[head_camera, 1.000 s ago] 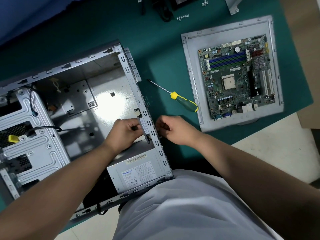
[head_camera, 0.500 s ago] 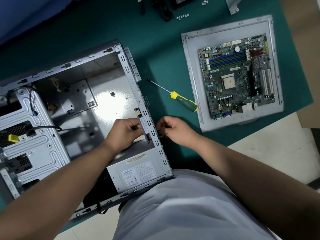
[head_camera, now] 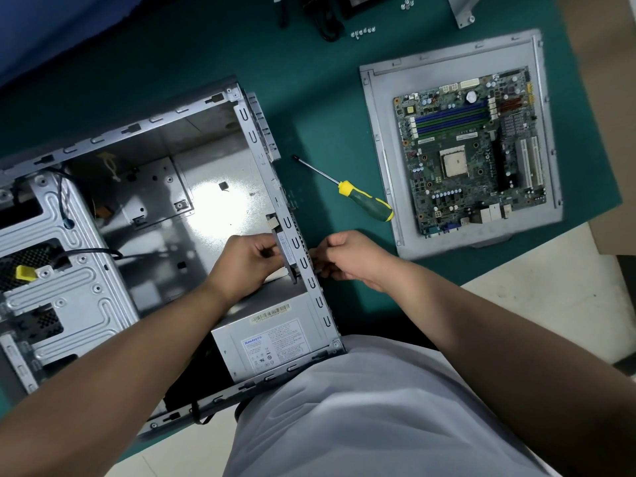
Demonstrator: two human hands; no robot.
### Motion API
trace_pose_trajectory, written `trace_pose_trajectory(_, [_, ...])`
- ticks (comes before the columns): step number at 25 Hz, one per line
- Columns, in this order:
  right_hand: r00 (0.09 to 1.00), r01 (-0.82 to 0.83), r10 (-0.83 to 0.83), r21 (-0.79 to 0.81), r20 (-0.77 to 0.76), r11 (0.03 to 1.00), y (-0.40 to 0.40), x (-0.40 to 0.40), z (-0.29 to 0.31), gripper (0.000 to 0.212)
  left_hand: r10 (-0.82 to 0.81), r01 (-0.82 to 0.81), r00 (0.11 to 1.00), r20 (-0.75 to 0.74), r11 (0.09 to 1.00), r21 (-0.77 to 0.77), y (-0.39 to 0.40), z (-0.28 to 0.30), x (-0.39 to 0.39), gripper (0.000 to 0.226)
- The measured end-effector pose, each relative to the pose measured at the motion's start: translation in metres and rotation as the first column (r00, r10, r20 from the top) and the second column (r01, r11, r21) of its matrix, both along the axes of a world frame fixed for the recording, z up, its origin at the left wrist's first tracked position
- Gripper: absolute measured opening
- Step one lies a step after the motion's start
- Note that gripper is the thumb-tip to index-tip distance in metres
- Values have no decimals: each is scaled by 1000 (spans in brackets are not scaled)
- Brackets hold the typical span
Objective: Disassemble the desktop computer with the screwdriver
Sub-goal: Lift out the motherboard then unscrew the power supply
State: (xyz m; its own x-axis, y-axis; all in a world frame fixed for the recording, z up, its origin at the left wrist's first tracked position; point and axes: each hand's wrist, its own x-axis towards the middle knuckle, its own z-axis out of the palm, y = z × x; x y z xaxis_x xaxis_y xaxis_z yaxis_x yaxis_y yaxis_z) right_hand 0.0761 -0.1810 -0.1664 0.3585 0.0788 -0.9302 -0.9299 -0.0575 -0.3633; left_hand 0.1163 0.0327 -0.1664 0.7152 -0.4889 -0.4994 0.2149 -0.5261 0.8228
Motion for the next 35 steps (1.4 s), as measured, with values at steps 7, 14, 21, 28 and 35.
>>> trace_pose_trajectory(7, [997,-71,71,-14,12,997,-1,8,-2,7,-11,11,1000,-7,1000,24,1,-2,-1,20])
trace_pose_trajectory(14, [949,-244,250,-53,192,968,-8,10,-10,19,-9,9,1000,-12,1000,22,1,-2,0,21])
trace_pose_trajectory(21, [877,-271,298,-123,376,955,-11,1,-12,23,-13,13,1000,4,1000,22,1,-3,-1,21])
trace_pose_trajectory(28, [964,-72,61,35,260,997,-8,-4,-6,29,-36,35,999,27,999,40,1,-3,0,15])
trace_pose_trajectory(35, [977,192,-177,129,-116,973,1,0,6,15,-5,5,1000,7,999,34,1,-2,-1,16])
